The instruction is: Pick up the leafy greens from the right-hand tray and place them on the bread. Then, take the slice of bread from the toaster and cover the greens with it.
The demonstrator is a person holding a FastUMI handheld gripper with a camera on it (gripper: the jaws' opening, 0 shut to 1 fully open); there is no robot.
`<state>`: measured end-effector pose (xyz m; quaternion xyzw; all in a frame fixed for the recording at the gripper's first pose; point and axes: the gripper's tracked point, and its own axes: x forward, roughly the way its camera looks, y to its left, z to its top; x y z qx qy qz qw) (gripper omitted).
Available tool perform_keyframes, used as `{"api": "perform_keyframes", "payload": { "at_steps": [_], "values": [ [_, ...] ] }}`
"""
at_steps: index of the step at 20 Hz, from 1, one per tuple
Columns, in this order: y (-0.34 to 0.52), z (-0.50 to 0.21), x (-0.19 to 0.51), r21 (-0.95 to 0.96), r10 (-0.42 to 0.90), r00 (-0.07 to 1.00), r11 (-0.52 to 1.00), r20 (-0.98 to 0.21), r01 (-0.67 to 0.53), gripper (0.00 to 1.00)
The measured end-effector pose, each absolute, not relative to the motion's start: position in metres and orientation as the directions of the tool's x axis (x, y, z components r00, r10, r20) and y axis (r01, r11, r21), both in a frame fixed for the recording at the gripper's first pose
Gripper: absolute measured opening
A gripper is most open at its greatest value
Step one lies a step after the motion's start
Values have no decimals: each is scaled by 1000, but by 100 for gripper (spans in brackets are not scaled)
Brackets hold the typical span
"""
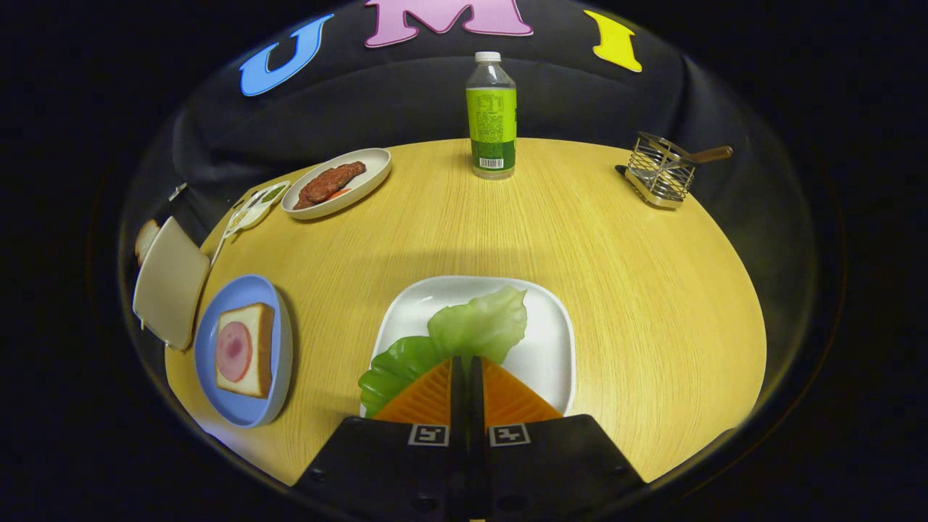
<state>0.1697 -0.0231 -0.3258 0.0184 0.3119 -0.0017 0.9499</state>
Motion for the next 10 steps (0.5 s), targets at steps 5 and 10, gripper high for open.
{"api": "perform_keyframes", "payload": {
  "at_steps": [5, 10],
  "values": [
    [-22, -298, 161, 34, 18, 827, 999, -562, 1, 5],
    [-10, -262, 149, 21, 33, 846, 999, -531, -26, 5]
  ]
}}
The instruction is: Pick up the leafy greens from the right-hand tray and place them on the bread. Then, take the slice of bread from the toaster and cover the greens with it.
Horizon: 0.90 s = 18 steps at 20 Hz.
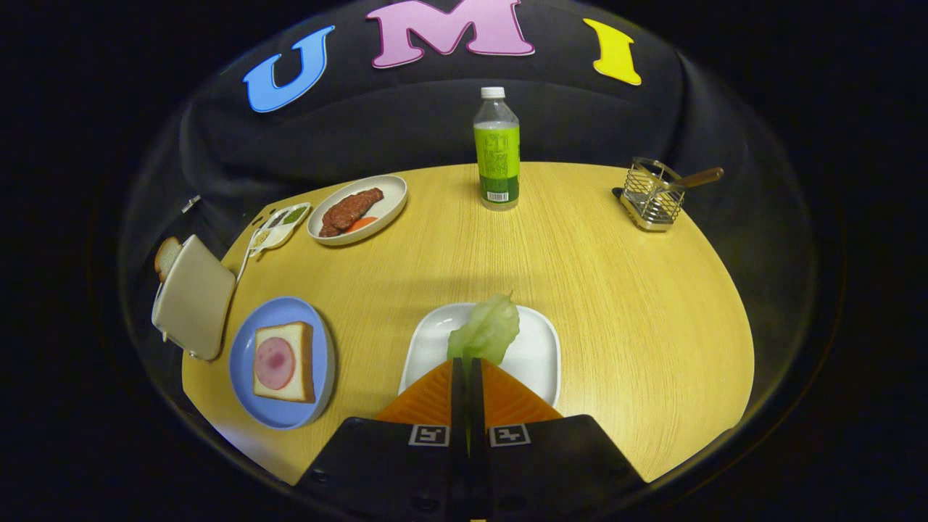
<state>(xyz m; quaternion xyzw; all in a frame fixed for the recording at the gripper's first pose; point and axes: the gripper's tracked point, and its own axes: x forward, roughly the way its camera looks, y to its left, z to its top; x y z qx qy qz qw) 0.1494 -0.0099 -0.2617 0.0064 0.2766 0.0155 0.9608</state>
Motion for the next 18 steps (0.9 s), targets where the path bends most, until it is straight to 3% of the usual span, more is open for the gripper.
{"api": "perform_keyframes", "payload": {
  "at_steps": [10, 18],
  "values": [
    [74, -175, 135, -30, 163, 868, 979, -470, -200, 5],
    [200, -202, 121, 46, 373, 761, 909, -530, -413, 5]
  ]
}}
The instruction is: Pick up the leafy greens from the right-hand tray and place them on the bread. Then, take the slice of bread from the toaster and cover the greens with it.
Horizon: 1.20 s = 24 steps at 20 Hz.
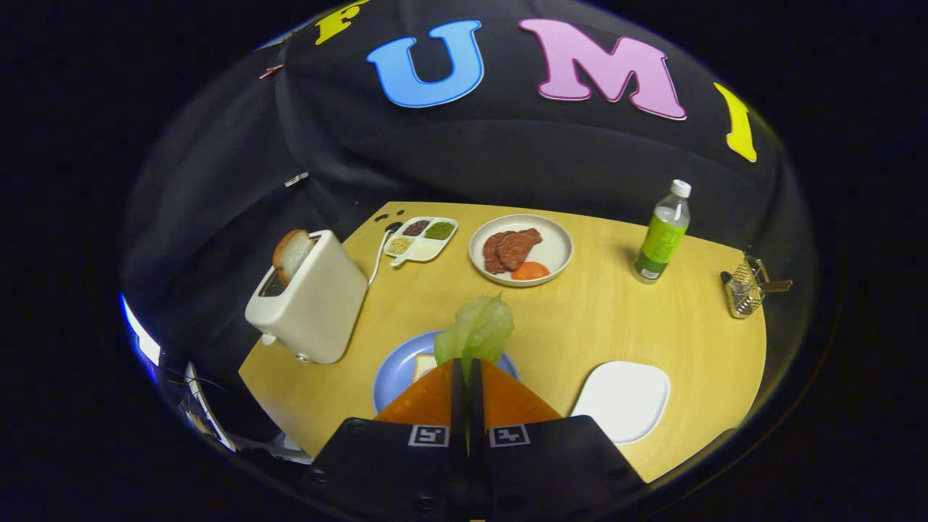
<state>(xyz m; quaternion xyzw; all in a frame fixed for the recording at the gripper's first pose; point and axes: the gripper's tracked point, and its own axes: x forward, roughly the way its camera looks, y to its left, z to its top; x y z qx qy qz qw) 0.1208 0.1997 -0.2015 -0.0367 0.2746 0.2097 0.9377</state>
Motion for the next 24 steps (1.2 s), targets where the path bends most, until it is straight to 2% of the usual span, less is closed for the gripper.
{"api": "perform_keyframes", "payload": {
  "at_steps": [5, 11, 14, 15, 16, 17, 20, 21, 24],
  "values": [
    [236, -240, 123, 130, 427, 697, 890, -576, -438, 5],
    [233, -280, 143, 114, 386, 683, 906, -620, -409, 6],
    [226, -286, 149, 86, 343, 699, 923, -627, -376, 13],
    [223, -288, 150, 65, 324, 706, 928, -630, -367, 24],
    [221, -291, 151, 51, 310, 710, 931, -633, -362, 28],
    [221, -292, 150, 43, 305, 710, 931, -634, -362, 36],
    [217, -295, 153, -4, 274, 728, 935, -628, -355, 48],
    [217, -295, 152, -6, 272, 730, 935, -627, -354, 63],
    [219, -289, 151, -18, 268, 747, 937, -608, -350, 71]
  ]
}}
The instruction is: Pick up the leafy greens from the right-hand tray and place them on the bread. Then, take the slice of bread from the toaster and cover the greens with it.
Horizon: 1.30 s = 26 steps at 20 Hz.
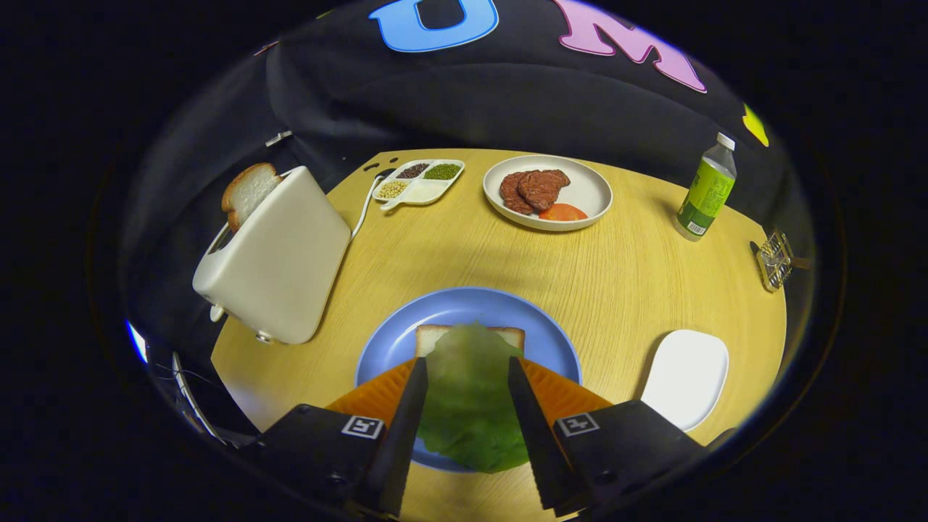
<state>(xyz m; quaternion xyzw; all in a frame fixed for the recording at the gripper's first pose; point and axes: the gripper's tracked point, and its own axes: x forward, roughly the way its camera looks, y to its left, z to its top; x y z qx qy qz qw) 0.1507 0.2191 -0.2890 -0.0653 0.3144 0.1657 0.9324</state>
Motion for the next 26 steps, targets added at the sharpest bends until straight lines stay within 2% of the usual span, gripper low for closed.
{"api": "perform_keyframes", "payload": {
  "at_steps": [1, 2, 3, 4, 9, 16, 21, 26],
  "values": [
    [219, -284, 151, -26, 268, 758, 936, -595, -351, 79],
    [222, -277, 150, -33, 273, 771, 934, -576, -355, 83],
    [223, -267, 151, -46, 274, 787, 933, -553, -357, 94],
    [226, -259, 150, -57, 278, 802, 931, -529, -361, 99],
    [256, -194, 143, -110, 318, 855, 913, -409, -392, 100],
    [342, -120, 132, -122, 448, 841, 857, -303, -500, 99],
    [410, -101, 140, -106, 518, 806, 819, -286, -564, 100],
    [466, -126, 152, -124, 546, 768, 782, -336, -611, 99]
  ]
}}
